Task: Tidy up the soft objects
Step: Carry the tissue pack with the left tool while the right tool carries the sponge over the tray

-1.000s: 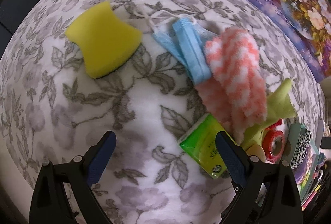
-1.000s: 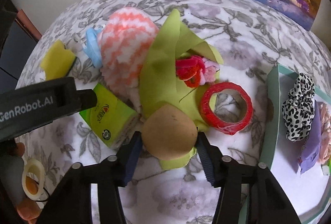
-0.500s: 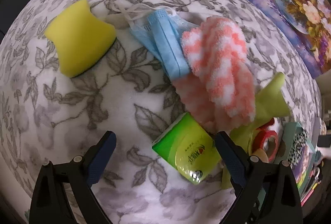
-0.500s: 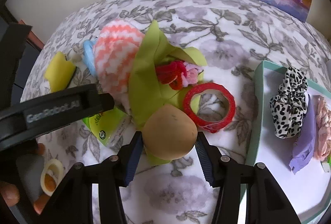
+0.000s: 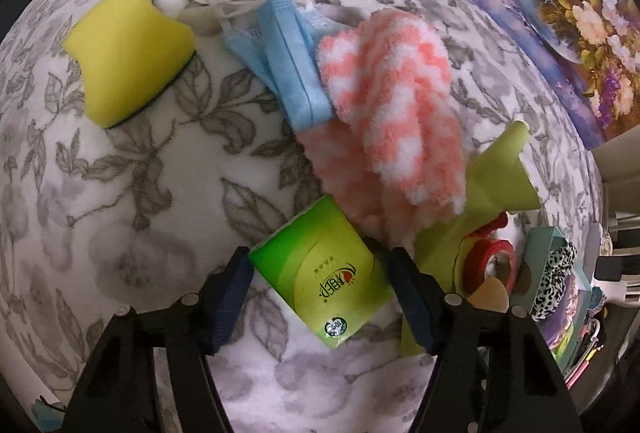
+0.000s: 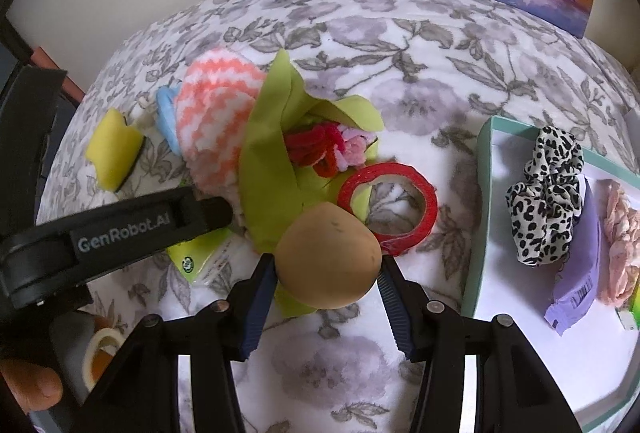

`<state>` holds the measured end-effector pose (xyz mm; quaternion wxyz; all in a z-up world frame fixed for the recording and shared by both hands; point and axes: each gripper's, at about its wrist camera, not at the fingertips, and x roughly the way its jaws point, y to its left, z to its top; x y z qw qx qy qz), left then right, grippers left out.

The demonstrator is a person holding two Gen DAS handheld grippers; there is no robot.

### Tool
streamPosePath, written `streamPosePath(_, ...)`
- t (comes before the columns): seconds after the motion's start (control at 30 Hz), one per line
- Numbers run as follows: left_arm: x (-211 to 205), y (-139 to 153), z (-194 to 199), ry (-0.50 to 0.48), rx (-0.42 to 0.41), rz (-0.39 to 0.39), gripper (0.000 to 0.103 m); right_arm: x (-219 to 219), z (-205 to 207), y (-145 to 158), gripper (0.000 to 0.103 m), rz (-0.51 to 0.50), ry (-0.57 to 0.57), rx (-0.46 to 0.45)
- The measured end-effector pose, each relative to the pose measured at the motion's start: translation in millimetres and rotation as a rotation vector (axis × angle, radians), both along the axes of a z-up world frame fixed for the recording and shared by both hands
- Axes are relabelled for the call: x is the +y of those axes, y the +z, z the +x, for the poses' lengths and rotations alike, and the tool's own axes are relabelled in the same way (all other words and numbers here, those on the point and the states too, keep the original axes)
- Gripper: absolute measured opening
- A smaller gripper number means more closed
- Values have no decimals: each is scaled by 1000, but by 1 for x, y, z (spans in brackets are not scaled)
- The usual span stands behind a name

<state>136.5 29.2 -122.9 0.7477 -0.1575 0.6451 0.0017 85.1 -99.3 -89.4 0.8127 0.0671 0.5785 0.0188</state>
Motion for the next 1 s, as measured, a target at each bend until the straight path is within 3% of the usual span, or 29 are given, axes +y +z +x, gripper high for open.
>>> streamPosePath(0.27,11,6,-3,7,-13,-34,68,-7,-2,5,55,5,-22,-1)
streamPosePath(0.57,39,51,-10,20,-114,-51,68,-16,-7,24,55,22,-43,-34)
streamPosePath(1.0,19,110,-33,-47,-268,-41,68,-68,-31,60,55,20,-159,-93)
